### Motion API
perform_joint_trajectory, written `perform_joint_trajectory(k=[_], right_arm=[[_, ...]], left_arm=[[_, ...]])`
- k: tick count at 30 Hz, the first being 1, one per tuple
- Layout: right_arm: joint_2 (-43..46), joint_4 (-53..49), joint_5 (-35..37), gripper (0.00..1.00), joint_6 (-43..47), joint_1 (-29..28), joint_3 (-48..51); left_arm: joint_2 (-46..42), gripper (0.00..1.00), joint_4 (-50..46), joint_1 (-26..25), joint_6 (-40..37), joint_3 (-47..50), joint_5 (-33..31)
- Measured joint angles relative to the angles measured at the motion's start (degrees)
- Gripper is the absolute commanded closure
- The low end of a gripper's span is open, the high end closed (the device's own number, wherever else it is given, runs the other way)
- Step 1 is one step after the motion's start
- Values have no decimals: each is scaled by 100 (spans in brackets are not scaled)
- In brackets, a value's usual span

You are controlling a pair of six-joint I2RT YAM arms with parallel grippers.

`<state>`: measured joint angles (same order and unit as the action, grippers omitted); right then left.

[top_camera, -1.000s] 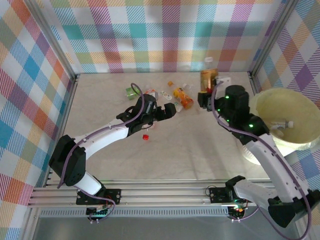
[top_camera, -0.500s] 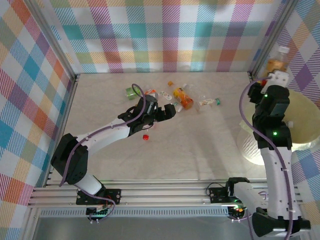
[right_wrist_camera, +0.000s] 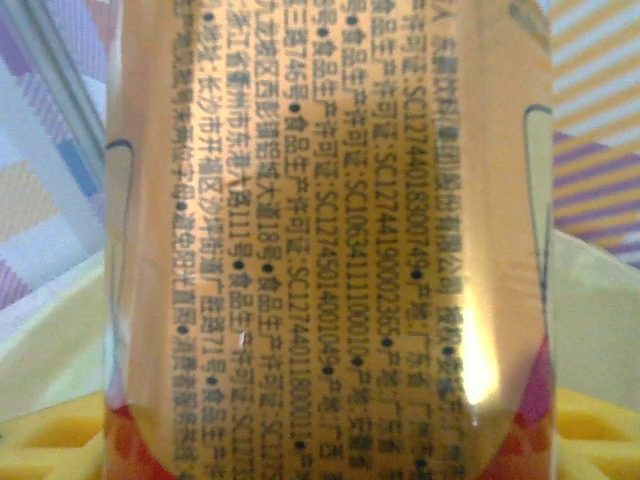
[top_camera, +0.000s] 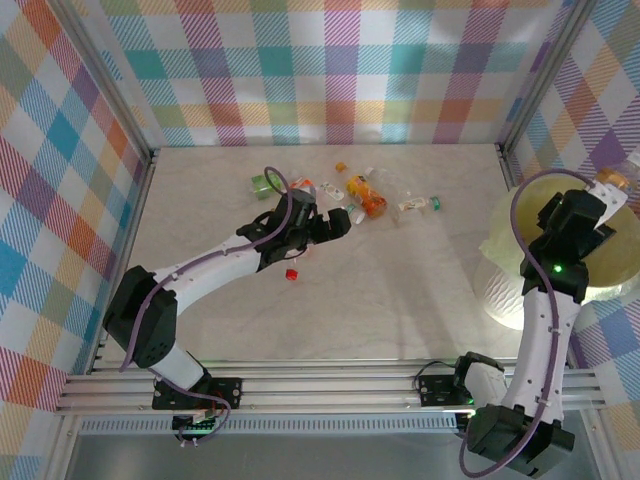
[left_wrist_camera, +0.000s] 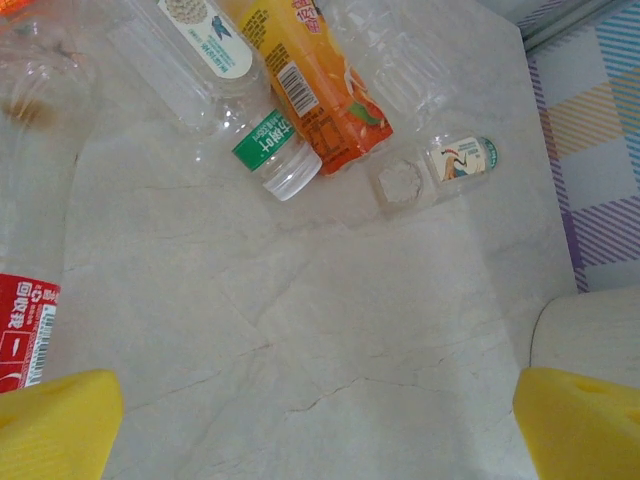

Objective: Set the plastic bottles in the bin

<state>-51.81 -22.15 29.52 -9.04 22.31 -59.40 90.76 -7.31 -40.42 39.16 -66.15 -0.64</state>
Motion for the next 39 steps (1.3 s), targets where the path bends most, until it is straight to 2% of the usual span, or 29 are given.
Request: perform_joint_trajectory(k=[2, 5, 16, 28, 32, 39], right_arm=[[42, 9, 68, 9, -114, 28, 83], [142, 22, 160, 1, -269, 31, 199], [249, 2, 107, 0, -382, 31, 223], [437, -223, -1390, 0, -385, 28, -149], [492, -234, -2081, 0, -385, 22, -214], [463, -223, -3132, 0, -378, -201, -308]], left_arm=[[55, 0, -13, 0, 0, -59, 13], [79, 0, -48, 0, 0, -90, 15], [81, 0, -186, -2, 46, -96, -122], [138, 0, -960, 7, 350, -120, -903], [177, 0, -1360, 46, 439, -192, -1189], [332, 0, -1711, 168, 470, -236, -1403]])
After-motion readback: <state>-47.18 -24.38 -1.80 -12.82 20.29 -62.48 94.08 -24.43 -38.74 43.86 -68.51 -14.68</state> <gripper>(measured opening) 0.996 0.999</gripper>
